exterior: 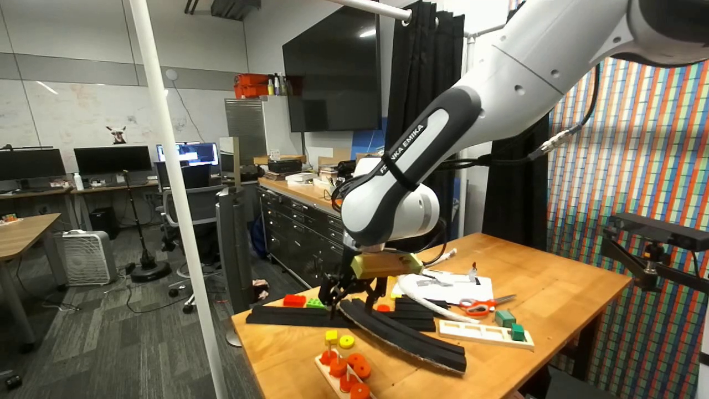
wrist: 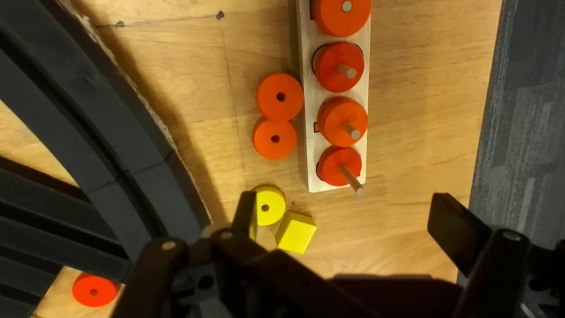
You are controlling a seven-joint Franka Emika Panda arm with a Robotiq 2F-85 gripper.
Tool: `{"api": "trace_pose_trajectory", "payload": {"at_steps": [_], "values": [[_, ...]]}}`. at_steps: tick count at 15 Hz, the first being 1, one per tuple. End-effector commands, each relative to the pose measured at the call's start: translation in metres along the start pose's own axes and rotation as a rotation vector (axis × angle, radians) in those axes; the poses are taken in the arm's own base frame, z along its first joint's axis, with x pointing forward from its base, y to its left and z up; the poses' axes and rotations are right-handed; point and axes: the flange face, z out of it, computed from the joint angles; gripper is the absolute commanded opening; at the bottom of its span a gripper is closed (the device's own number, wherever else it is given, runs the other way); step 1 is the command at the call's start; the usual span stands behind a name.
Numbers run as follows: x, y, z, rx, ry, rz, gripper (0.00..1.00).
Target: Put the yellow ring on the wooden platform
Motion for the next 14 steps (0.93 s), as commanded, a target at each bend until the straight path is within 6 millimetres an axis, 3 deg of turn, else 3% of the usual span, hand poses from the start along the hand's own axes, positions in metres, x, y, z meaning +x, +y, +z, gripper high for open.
{"api": "trace_pose_trajectory", "payload": {"at_steps": [1, 6, 14], "values": [[0.032, -0.006, 0.019, 0.003, -0.001, 0.051, 1.00], [0.052, -0.003, 0.045, -0.019, -0.035, 0.082, 1.00], [0.061, 0.016, 0.077, -0.071, -0.083, 0.101, 1.00]]}}
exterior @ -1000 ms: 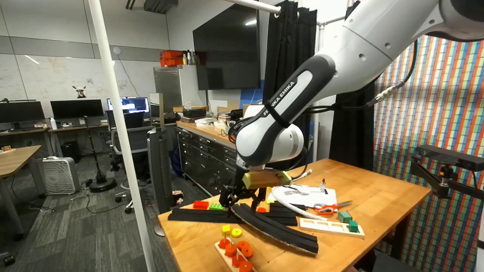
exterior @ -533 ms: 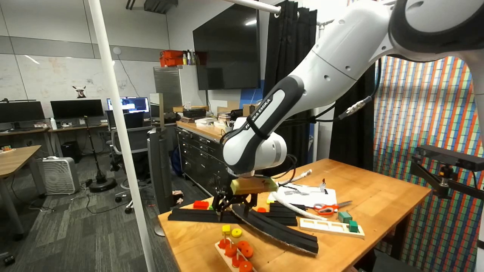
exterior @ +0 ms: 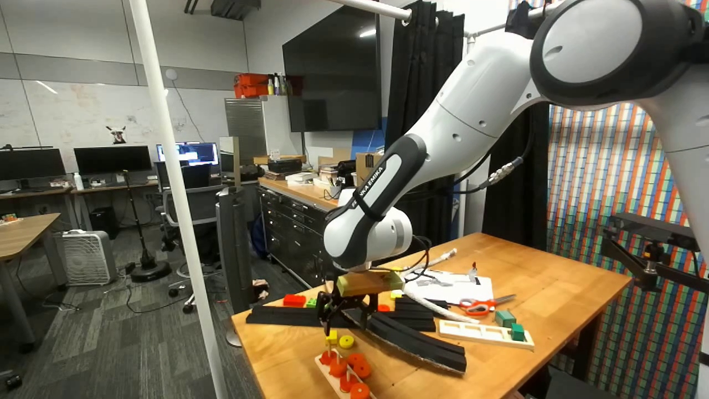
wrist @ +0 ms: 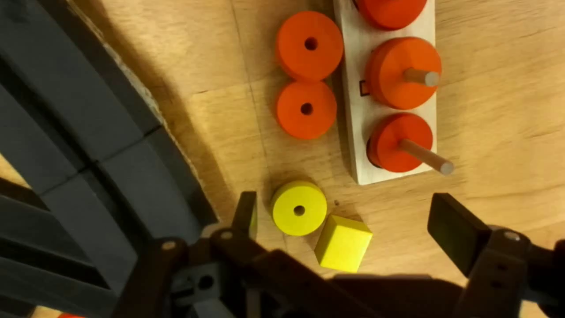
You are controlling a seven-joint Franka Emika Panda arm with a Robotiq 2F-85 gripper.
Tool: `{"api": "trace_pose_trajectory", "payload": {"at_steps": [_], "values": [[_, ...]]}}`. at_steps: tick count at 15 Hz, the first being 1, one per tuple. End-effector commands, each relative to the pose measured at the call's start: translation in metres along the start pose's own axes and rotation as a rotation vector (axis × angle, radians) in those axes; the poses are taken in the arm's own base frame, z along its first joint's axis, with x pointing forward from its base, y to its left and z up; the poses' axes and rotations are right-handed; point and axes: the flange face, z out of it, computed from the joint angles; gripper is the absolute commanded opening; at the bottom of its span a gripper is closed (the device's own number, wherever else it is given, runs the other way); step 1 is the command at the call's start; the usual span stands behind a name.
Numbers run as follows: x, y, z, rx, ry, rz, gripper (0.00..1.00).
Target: Put the yellow ring on the wooden platform
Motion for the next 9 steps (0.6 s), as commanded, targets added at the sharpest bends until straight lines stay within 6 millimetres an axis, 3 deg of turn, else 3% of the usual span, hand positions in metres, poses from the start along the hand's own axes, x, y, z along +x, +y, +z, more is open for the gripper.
{"api": "trace_pose_trajectory", "payload": {"at_steps": [1, 9], "values": [[0.013, 0.002, 0.007, -0.022, -0.017, 0.017, 1.00], [0.025, 0.008, 0.031, -0.021, -0.060, 0.029, 1.00]]}}
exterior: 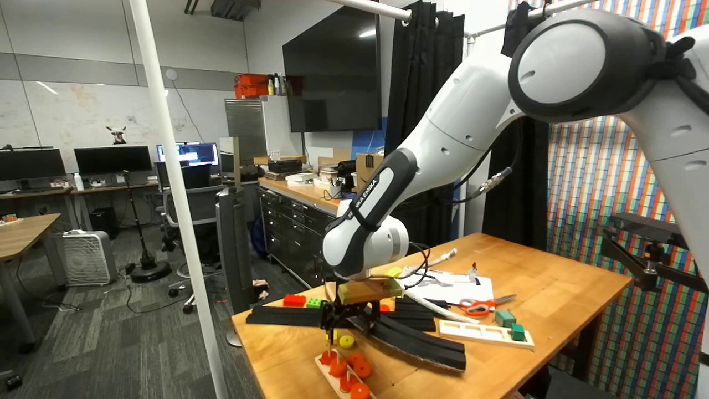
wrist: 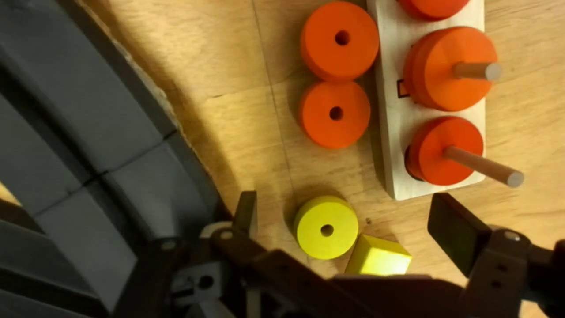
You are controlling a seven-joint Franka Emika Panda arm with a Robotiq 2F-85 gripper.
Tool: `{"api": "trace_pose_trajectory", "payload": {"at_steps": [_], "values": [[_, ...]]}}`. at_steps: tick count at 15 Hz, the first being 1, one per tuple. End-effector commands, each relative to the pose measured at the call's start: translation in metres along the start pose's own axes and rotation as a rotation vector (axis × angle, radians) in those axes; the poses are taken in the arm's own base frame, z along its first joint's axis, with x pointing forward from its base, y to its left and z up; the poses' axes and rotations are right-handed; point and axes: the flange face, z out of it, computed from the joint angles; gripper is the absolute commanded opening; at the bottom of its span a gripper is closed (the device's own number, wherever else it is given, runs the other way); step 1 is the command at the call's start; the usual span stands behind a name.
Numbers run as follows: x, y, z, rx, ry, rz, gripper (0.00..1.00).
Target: Put the yellow ring on the wooden platform
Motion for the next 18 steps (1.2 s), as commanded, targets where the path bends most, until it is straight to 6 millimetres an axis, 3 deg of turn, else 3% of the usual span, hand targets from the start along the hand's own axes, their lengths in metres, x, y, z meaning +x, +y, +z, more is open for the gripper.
{"api": "trace_pose_trajectory", "payload": {"at_steps": [1, 12, 18], "values": [[0.017, -0.001, 0.006, 0.003, -0.016, 0.011, 1.00], [0.036, -0.007, 0.012, 0.011, -0.054, 0.009, 1.00], [0.035, -0.017, 0.013, 0.087, -0.107, 0.008, 1.00]]}}
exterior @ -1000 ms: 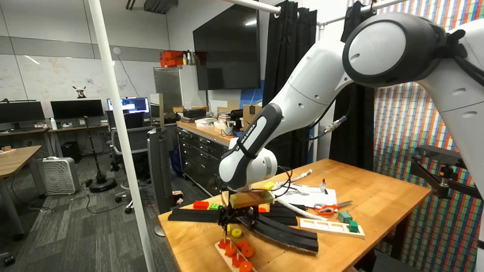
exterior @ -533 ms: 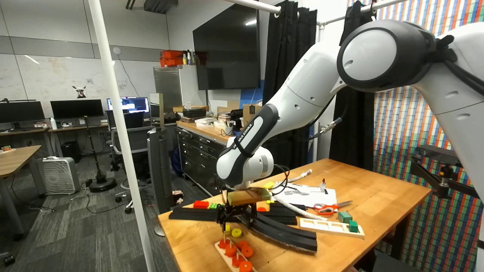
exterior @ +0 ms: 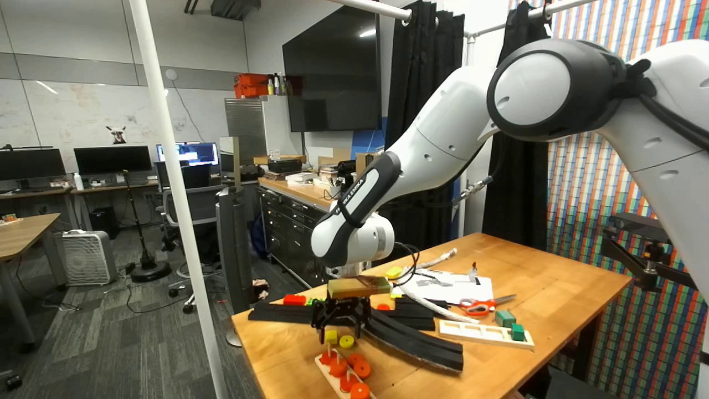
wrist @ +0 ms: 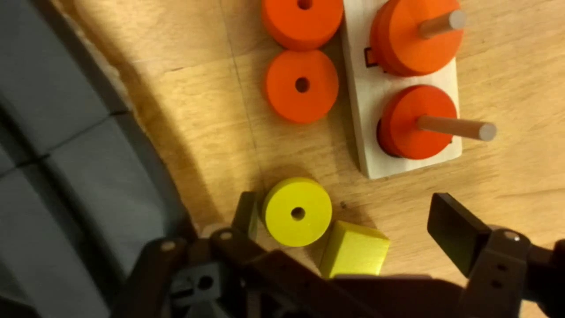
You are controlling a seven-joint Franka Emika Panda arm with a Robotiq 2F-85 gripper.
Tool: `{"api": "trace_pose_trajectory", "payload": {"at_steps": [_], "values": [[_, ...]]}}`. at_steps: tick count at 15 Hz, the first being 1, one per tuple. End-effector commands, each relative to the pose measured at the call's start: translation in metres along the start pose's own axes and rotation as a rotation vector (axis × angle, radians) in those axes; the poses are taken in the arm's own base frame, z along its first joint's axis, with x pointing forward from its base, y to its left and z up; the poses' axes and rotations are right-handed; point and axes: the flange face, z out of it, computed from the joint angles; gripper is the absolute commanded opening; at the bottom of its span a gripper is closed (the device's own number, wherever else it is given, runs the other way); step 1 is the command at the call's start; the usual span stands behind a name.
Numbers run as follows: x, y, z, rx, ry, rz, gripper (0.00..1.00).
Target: Put the yellow ring on the wooden platform
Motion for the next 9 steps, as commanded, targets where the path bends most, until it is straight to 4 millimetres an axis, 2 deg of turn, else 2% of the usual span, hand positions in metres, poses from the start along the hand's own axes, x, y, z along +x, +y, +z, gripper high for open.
{"api": "trace_pose_trajectory", "payload": {"at_steps": [1, 9], "values": [[0.0063, -0.0067, 0.0070, 0.068, -0.040, -0.012, 1.00], [0.0082, -0.0014, 0.0097, 0.067, -0.042, 0.008, 1.00]]}}
